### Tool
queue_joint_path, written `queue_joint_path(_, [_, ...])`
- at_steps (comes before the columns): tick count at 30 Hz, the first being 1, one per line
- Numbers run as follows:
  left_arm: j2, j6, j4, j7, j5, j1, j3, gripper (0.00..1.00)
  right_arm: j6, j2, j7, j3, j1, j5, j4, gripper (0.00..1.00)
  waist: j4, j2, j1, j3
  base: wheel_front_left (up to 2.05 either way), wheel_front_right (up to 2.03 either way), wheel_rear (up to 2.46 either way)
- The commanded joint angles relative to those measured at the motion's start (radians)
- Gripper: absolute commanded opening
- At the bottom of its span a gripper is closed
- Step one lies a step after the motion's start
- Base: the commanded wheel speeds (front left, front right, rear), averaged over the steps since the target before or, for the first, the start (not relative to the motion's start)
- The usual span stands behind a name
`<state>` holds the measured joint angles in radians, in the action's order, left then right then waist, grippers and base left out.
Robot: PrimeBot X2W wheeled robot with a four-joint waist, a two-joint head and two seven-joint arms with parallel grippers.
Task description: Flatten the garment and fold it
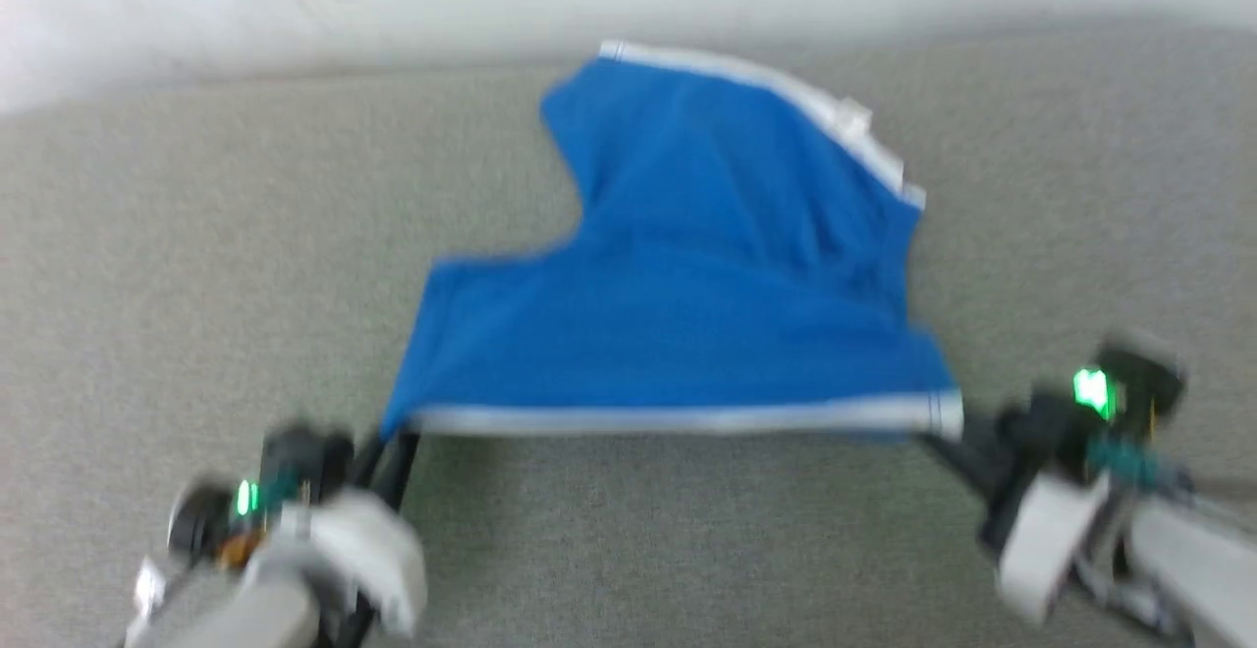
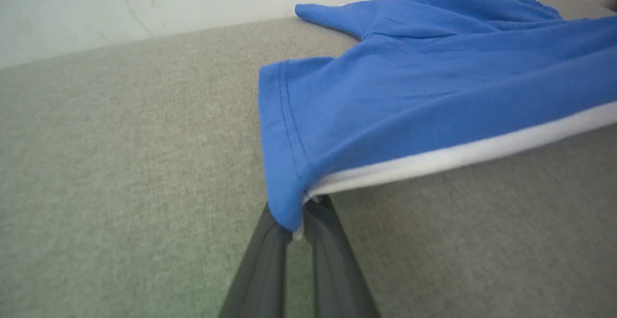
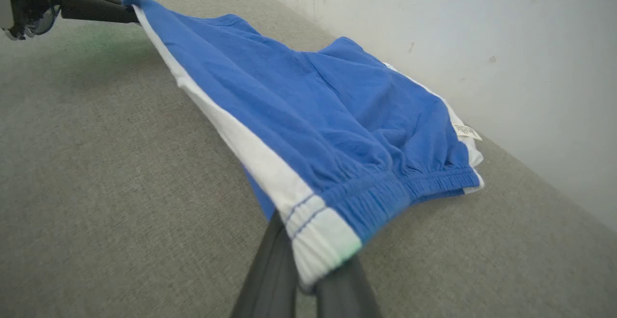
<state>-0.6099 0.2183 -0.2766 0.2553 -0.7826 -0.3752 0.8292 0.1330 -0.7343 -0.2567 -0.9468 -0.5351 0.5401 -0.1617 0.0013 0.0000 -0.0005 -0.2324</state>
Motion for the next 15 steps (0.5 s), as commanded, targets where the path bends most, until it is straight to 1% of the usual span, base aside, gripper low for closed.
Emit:
queue_joint_path(1, [-0.027, 0.030, 0.034, -0.004, -0.010, 0.056, 0.004, 0.00, -0.002, -0.010, -0.005, 0.015, 0.062, 0.003, 0.011, 0.00, -0.009, 0.0000, 0.0005, 0.095, 0.00, 0.00, 0.00])
queue_joint_path(5, [-0.077, 0.106, 0.163, -0.027, -0.047, 0.215, 0.016, 0.00, -0.002, -0.023, -0.005, 0.025, 0.217, -0.015, 0.051, 0.00, -0.009, 0.0000, 0.0005, 0.139, 0.00, 0.00, 0.00])
queue_joint_path(8, [-0.113, 0.156, 0.240, -0.045, -0.063, 0.295, 0.022, 0.00, -0.002, -0.016, -0.005, 0.072, 0.336, -0.013, 0.077, 0.00, 0.002, 0.0000, 0.0005, 0.159, 0.00, 0.00, 0.00])
queue_joint_path(10, [-0.141, 0.184, 0.278, -0.059, -0.053, 0.325, 0.032, 0.00, -0.002, -0.007, -0.005, 0.099, 0.403, -0.021, 0.095, 0.00, 0.006, 0.0000, 0.0005, 0.164, 0.00, 0.00, 0.00])
queue_joint_path(13, [-0.159, 0.205, 0.324, -0.071, -0.036, 0.320, 0.033, 0.00, -0.002, 0.015, -0.005, 0.157, 0.457, -0.048, 0.126, 0.00, 0.006, 0.0000, 0.0005, 0.163, 0.00, 0.00, 0.00])
queue_joint_path(15, [-0.169, 0.201, 0.343, -0.087, -0.014, 0.282, 0.035, 0.00, -0.002, 0.036, -0.005, 0.207, 0.464, -0.066, 0.140, 0.00, 0.000, 0.0000, 0.0005, 0.154, 0.00, 0.00, 0.00])
